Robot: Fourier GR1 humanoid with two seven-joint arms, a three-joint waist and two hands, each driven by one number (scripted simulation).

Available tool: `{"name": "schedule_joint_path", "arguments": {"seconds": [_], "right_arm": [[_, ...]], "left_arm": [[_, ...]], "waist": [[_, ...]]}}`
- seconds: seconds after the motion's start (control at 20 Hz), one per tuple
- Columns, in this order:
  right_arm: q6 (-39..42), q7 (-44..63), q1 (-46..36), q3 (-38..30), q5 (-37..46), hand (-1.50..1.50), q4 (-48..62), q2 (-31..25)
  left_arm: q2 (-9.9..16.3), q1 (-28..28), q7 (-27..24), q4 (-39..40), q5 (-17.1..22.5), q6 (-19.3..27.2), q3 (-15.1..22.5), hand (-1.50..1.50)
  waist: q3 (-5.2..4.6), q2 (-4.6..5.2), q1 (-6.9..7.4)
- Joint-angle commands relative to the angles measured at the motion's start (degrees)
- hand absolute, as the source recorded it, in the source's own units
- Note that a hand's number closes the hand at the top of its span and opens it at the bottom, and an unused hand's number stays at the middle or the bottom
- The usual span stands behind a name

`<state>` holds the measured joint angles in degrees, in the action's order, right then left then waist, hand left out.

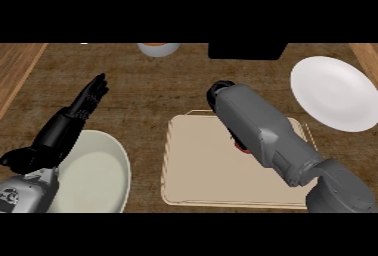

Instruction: Pick the bell pepper from the tray and place it in the plate

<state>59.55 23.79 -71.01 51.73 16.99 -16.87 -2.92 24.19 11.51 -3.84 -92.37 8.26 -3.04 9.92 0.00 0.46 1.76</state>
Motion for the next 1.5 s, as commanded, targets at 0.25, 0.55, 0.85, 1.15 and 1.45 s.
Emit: {"name": "schedule_joint_path", "arguments": {"seconds": [0.25, 0.55, 0.85, 1.15, 1.45], "right_arm": [[2.6, -5.5, 3.9, 2.2, 6.9, -1.50, 1.9, -0.5], [3.1, -8.4, 7.8, 3.8, 10.0, -1.50, 2.3, -0.5], [4.5, -8.3, 9.2, 4.3, 12.9, -1.50, -0.7, -0.7], [4.6, -16.8, 13.7, 7.8, 16.1, 1.50, -7.7, -4.8], [0.1, -19.9, 12.9, 6.9, 19.0, 1.50, -10.9, -4.4]], "left_arm": [[-1.1, 0.8, -1.9, 3.1, -1.7, -1.3, -2.1, 0.00], [-0.5, 0.3, 1.8, -0.9, -0.6, -2.9, -2.6, 0.00], [-3.9, -0.5, 0.1, 0.9, -3.9, -0.3, -1.9, 0.00], [-3.6, -1.7, 0.7, -1.4, -5.0, -0.6, -1.8, 0.00], [-1.4, 0.8, 2.1, 0.2, -2.6, -3.8, -5.9, 0.00]], "waist": [[-0.01, 0.00, -0.70], [0.01, 0.09, -0.18], [-0.01, -0.25, -1.20], [0.01, -0.11, -0.89], [0.00, -0.24, -1.21]]}}
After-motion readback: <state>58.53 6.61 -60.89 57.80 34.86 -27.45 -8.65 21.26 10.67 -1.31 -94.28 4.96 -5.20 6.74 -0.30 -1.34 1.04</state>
